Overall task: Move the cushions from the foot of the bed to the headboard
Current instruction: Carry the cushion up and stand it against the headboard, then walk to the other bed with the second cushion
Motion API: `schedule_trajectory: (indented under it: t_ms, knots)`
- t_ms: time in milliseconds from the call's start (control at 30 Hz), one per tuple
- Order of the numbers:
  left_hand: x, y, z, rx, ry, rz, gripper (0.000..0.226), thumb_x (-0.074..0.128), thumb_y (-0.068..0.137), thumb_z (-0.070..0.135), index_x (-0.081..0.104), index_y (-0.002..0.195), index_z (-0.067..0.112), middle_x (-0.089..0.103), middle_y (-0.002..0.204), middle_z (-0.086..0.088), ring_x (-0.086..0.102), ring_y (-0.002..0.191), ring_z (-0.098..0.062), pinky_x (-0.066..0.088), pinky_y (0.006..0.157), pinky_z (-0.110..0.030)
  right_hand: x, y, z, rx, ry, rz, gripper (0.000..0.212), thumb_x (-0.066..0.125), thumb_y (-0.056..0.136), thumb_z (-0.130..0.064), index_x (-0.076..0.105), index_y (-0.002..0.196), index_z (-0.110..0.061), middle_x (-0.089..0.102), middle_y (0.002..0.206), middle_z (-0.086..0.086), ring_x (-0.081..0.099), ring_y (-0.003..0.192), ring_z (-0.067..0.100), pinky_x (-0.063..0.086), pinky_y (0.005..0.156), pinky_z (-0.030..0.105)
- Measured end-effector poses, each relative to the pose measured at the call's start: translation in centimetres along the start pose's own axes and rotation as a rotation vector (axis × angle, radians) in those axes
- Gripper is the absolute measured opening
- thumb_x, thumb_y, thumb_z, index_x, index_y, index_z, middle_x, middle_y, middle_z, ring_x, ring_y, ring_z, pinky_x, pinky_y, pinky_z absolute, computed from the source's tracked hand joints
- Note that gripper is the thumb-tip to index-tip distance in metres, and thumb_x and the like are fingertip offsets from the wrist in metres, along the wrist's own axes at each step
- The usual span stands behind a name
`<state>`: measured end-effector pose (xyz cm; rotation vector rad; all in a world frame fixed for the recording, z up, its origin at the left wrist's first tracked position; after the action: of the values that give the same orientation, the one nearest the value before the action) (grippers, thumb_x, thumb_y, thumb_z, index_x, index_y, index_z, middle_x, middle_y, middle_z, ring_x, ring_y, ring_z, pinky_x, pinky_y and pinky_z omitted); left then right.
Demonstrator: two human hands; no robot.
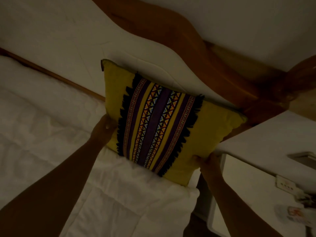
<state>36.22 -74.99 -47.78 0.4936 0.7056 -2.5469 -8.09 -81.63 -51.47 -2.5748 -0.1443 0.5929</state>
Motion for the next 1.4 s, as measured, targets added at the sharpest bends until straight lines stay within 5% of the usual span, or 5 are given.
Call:
schedule_trajectory:
  t_ms: [133, 233, 433, 1067, 1400]
  knots:
    - [-1.0, -2.3, -1.2, -0.064, -0.021, 0.003, 0.055, 0.067, 0.091, 0.012, 0.048, 0.142, 0.016, 0.053, 0.144, -0.008, 0.055, 0.127, -0.036, 0.046, 0.105, -0.055, -0.9, -1.0, 0.9, 0.076, -0.196, 0.024, 0.031, 0.061, 0.092, -0.012, 0.041, 0.074, -0.028, 0.041, 0.068, -0.006, 0.042, 0.058, 0.010, 0.034, 0.056, 0.024]
    - [-1.4, -5.2, -1.9, -0.112, 0.034, 0.003, 0.057, 0.070, 0.090, 0.016, 0.049, 0.143, 0.017, 0.051, 0.146, -0.008, 0.055, 0.127, -0.035, 0.045, 0.106, -0.054, -0.1, -3.1, 0.2, 0.120, -0.266, -0.051, 0.013, 0.063, 0.092, -0.018, 0.057, 0.102, -0.022, 0.056, 0.082, -0.003, 0.056, 0.074, 0.017, 0.043, 0.067, 0.030]
    - [-4.1, -15.4, -2.9, -0.127, 0.173, 0.065, 0.049, 0.067, 0.091, 0.014, 0.054, 0.139, 0.008, 0.054, 0.142, -0.010, 0.053, 0.129, -0.028, 0.039, 0.108, -0.032, 5.6, -9.8, -3.9, -0.068, -0.625, -0.427, 0.054, 0.067, 0.092, -0.026, 0.045, 0.140, -0.012, 0.056, 0.135, 0.012, 0.054, 0.124, 0.032, 0.046, 0.099, 0.041]
    - [-6.5, -58.2, -14.5, -0.576, 0.157, 0.507, 0.034, 0.067, 0.091, 0.031, 0.063, 0.121, 0.016, 0.072, 0.108, -0.003, 0.059, 0.083, -0.009, 0.038, 0.067, -0.007, 20.4, -38.7, -6.0, -0.849, -1.061, -1.235, 0.037, 0.069, 0.089, -0.037, 0.061, 0.118, -0.016, 0.065, 0.113, 0.001, 0.061, 0.101, 0.018, 0.046, 0.083, 0.027]
    - [3.0, -83.3, -20.3, -0.936, -0.095, 0.846, 0.037, 0.066, 0.091, 0.035, 0.062, 0.123, 0.018, 0.069, 0.114, -0.003, 0.059, 0.091, -0.011, 0.043, 0.081, -0.020, 19.5, -59.9, 4.9, -1.201, -1.257, -1.666, 0.040, 0.069, 0.089, -0.037, 0.061, 0.120, -0.015, 0.066, 0.114, 0.003, 0.059, 0.098, 0.016, 0.043, 0.082, 0.025]
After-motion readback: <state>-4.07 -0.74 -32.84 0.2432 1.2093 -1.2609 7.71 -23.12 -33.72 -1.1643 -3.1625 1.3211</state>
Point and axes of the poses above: each hand's wrist, its own y-axis towards the middle knuckle, its own x-axis out of the palm, z = x × y, the point moved 9 cm from there along y, towards the middle knuckle
